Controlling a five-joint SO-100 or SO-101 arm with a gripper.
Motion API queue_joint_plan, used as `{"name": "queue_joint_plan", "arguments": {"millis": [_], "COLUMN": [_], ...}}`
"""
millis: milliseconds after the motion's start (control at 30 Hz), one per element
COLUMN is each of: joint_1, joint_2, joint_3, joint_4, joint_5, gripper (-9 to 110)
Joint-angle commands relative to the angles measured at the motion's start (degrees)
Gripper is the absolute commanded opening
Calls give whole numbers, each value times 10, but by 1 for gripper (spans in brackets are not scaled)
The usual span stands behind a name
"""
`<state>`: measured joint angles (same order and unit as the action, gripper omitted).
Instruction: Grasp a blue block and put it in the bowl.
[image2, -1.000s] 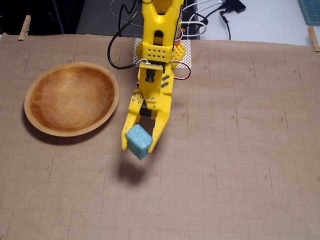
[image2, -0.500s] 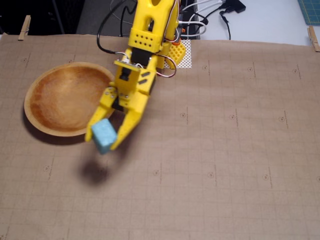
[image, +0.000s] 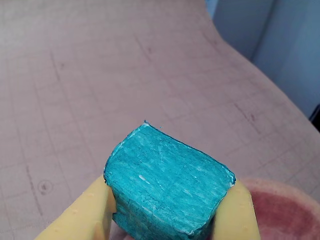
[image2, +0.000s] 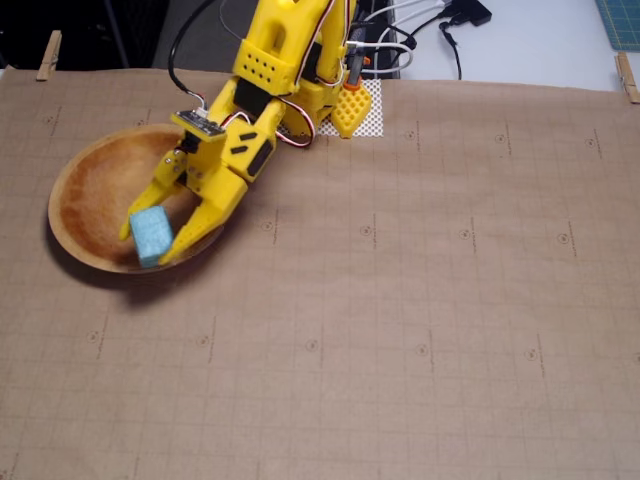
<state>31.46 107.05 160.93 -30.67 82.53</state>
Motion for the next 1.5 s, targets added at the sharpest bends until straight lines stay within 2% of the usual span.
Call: {"name": "queue_joint_plan", "arguments": {"millis": [0,367,533,1033,1467], "joint_1": [0,9,33,98,120], "joint_2": [28,75,78,69,-95], "joint_3": [-4,-80,-105,-98,-172], "joint_4": [3,229,294,313,304], "joint_5": [-11,-34,-40,-42,-43], "gripper": [8,8,8,8,8]}}
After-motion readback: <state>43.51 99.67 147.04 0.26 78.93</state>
